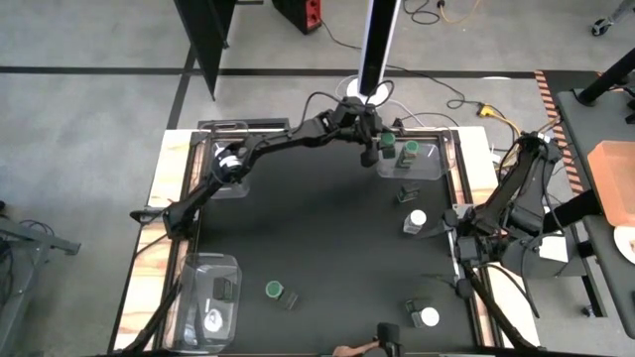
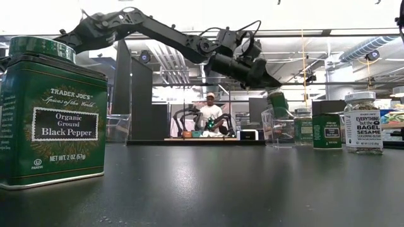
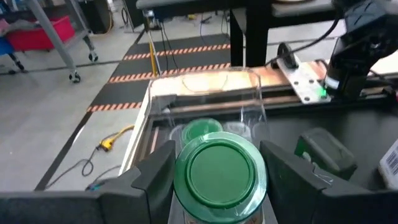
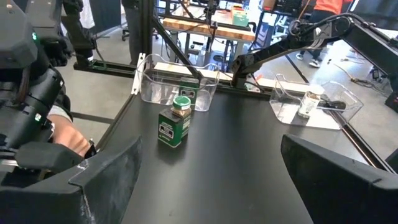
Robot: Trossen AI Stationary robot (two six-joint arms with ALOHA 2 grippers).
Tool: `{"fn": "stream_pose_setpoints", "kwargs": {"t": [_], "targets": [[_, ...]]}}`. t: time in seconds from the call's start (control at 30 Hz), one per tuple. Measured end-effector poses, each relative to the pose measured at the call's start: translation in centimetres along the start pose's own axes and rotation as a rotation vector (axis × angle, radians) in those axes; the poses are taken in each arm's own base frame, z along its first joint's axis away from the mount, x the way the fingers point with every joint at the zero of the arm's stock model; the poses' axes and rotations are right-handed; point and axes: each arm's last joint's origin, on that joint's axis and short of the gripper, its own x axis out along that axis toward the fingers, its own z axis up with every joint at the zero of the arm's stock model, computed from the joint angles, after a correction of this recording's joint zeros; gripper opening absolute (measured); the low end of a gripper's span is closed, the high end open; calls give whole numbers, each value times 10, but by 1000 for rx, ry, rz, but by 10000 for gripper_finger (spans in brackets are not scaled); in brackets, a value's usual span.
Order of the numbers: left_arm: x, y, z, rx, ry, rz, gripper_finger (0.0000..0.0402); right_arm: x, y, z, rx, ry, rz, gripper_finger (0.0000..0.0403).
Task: Sort spices by type
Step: Put the top green seasoning bottle into the top right transparent bin
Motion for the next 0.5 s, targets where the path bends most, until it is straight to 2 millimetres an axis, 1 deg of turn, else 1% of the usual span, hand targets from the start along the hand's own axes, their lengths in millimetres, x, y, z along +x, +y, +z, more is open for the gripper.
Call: {"fn": "stream_pose_setpoints", "kwargs": {"t": [0.27, 0.5], "targets": [[2, -3, -7, -18, 25, -10, 186, 0, 0, -1, 0, 3, -1, 372], [3, -4, -9, -18, 32, -13, 186, 1, 0, -3, 13, 6, -1, 372]]}}
